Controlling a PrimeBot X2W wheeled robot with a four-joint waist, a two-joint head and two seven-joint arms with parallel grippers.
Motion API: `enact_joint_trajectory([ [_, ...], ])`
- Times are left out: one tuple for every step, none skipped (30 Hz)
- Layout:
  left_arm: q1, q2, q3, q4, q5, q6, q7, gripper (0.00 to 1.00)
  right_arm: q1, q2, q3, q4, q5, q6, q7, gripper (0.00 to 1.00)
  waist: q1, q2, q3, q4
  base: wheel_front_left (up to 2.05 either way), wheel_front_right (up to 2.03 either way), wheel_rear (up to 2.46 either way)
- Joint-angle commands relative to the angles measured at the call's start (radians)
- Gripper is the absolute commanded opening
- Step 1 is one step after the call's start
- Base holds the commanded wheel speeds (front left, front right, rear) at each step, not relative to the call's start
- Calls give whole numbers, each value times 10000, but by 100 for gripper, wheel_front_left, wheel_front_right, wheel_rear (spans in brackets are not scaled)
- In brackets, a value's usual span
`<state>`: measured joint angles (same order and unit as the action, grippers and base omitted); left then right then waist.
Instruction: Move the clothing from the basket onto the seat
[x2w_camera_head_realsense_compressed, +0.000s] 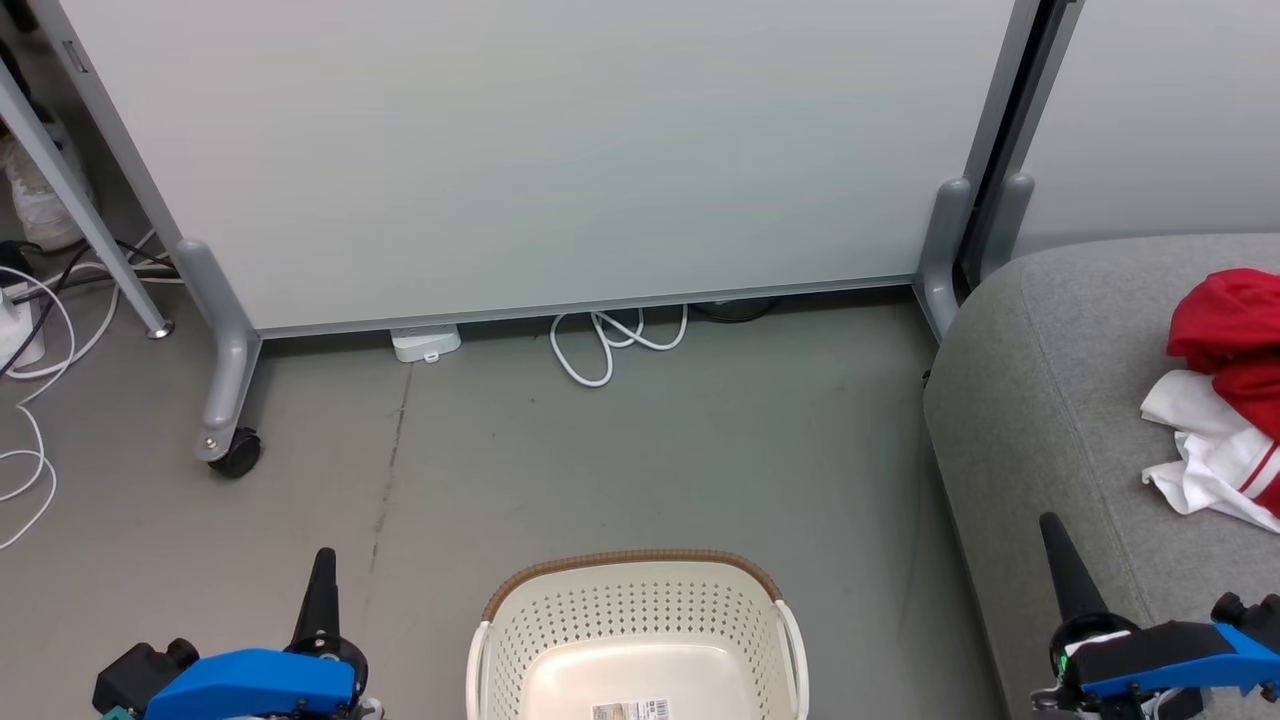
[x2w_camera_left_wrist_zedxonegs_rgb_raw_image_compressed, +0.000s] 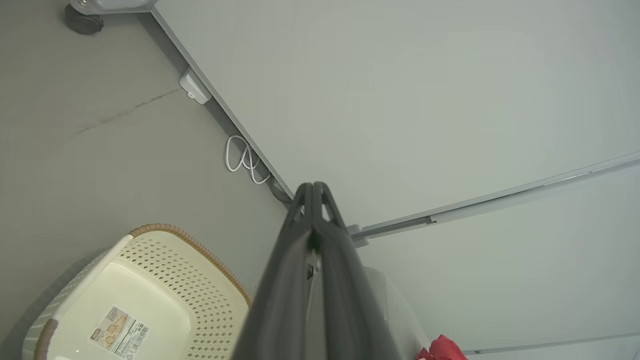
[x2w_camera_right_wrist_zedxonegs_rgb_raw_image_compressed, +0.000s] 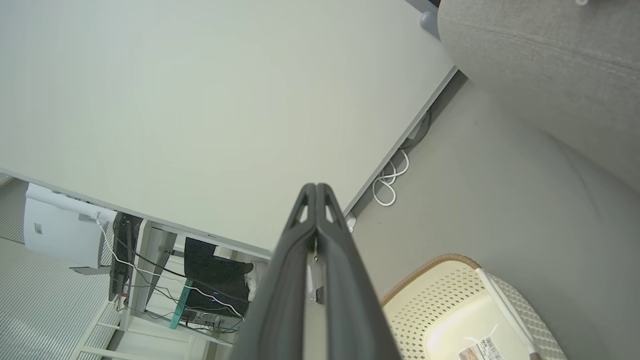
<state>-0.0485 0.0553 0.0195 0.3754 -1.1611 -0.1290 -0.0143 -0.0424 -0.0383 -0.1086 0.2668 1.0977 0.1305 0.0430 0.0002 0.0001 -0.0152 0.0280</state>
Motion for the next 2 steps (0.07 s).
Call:
enact_joint_trajectory([
  [-260, 2, 73, -151, -170, -16, 39, 0, -258, -93, -32, -129, 190, 3, 30, 0, -1, -1, 2, -3, 0, 0, 0],
  [-272, 1, 95, -177, -263, -16, 66, 0, -270, -94, -32, -133, 296, 3, 46, 0, -1, -1, 5, -7, 0, 0, 0],
])
